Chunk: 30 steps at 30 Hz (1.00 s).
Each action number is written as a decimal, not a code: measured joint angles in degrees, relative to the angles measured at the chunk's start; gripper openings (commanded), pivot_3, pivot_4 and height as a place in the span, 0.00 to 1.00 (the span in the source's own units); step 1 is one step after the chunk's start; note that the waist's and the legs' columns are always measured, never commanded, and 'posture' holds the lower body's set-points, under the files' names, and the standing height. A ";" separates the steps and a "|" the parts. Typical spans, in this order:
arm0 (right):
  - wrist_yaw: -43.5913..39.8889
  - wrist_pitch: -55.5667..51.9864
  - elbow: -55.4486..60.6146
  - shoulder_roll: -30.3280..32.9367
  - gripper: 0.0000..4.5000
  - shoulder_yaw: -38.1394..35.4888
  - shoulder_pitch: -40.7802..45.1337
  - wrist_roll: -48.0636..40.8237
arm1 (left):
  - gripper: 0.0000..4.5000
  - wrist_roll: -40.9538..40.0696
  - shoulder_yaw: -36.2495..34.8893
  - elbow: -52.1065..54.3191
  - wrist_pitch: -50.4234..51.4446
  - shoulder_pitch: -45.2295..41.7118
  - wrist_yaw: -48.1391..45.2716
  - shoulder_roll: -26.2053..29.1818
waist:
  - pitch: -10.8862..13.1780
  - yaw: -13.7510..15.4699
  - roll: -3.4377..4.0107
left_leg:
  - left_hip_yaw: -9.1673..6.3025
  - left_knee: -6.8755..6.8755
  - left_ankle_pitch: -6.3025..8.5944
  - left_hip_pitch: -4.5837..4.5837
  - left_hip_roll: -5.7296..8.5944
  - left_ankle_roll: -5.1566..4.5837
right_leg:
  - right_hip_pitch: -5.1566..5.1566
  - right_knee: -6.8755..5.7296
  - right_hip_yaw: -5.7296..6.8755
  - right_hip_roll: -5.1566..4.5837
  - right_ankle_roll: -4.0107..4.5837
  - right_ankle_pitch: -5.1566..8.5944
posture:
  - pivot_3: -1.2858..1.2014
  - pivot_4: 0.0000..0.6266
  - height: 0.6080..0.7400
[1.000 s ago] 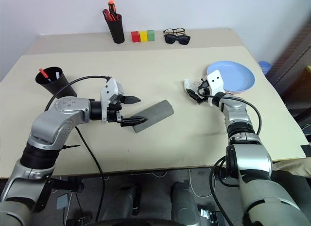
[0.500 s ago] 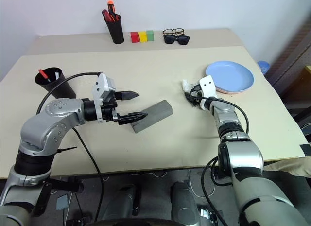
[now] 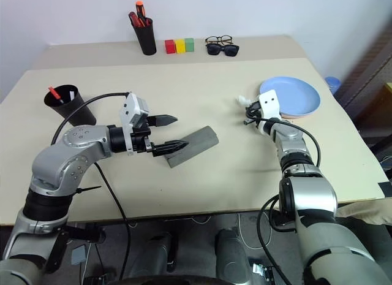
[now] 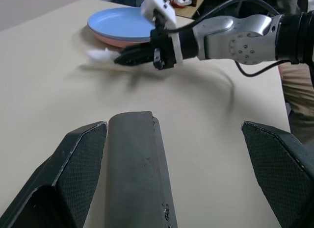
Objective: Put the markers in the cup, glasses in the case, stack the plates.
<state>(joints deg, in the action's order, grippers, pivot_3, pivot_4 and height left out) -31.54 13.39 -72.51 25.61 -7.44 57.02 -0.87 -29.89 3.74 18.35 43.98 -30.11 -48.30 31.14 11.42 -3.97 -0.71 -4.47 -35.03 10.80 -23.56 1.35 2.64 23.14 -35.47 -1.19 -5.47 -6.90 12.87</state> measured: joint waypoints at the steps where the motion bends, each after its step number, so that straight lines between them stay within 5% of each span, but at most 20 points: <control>1: 0.71 0.42 0.02 0.84 0.01 -0.20 0.97 0.03 | 1.00 0.02 0.04 -0.05 -0.19 0.00 0.00 -0.10 | 0.00 -0.01 0.00 | 0.00 0.01 0.00 0.00 0.00 0.00 | 0.01 0.00 0.00 0.00 0.00 0.00 | 0.52 0.24 1.00; 9: 8.87 1.83 -1.07 7.43 0.01 -1.00 7.20 1.63 | 1.00 0.76 0.07 -0.29 -1.07 -0.01 1.29 -1.12 | 0.00 0.14 -0.01 | 0.00 0.02 0.00 0.00 0.00 0.00 | 0.00 0.04 -0.01 -0.01 0.22 0.12 | 0.52 0.24 1.00; 12: 10.26 -0.04 -3.33 8.05 0.25 -0.96 7.13 2.57 | 1.00 1.28 0.07 -0.35 -1.11 -0.01 2.91 -2.06 | 0.00 0.13 0.00 | 0.04 0.02 0.00 0.00 0.00 0.00 | 0.00 0.04 -0.05 -0.01 0.22 0.12 | 0.52 0.24 1.00; 17: 11.45 -1.24 -4.22 9.36 0.81 -0.93 7.12 3.77 | 1.00 3.03 0.05 -1.01 -2.35 -0.02 6.00 -3.56 | 0.00 0.06 0.00 | 0.05 0.02 0.00 0.00 0.00 0.00 | 0.01 0.05 -0.06 -0.01 0.21 0.12 | 0.52 0.24 1.00; 24: 7.21 -1.04 -4.14 9.92 0.81 -0.99 7.12 3.93 | 1.00 4.82 -1.22 -4.52 -9.74 0.40 11.76 -10.47 | 0.00 0.13 0.00 | 0.08 0.02 0.00 -0.01 0.00 0.00 | 0.00 0.08 -0.08 -0.01 0.19 0.11 | 0.52 0.24 1.00; 30: -13.62 -1.76 7.61 13.67 0.81 -2.61 2.28 -2.54 | 1.00 7.20 -2.76 -6.94 -14.00 4.21 12.42 -8.69 | 0.00 0.22 0.00 | 0.09 0.04 0.01 -0.01 0.00 -0.02 | -0.01 0.11 -0.08 0.00 0.01 0.01 | 0.52 0.24 1.00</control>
<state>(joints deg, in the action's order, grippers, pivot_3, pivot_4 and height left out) -45.16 11.63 -64.90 39.28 -10.05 59.30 -3.42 -22.69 0.98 11.41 29.98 -25.89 -35.88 22.45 11.43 -3.75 -0.72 -4.38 -34.99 10.81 -23.57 1.34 2.62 23.13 -35.36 -1.27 -5.48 -6.89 12.88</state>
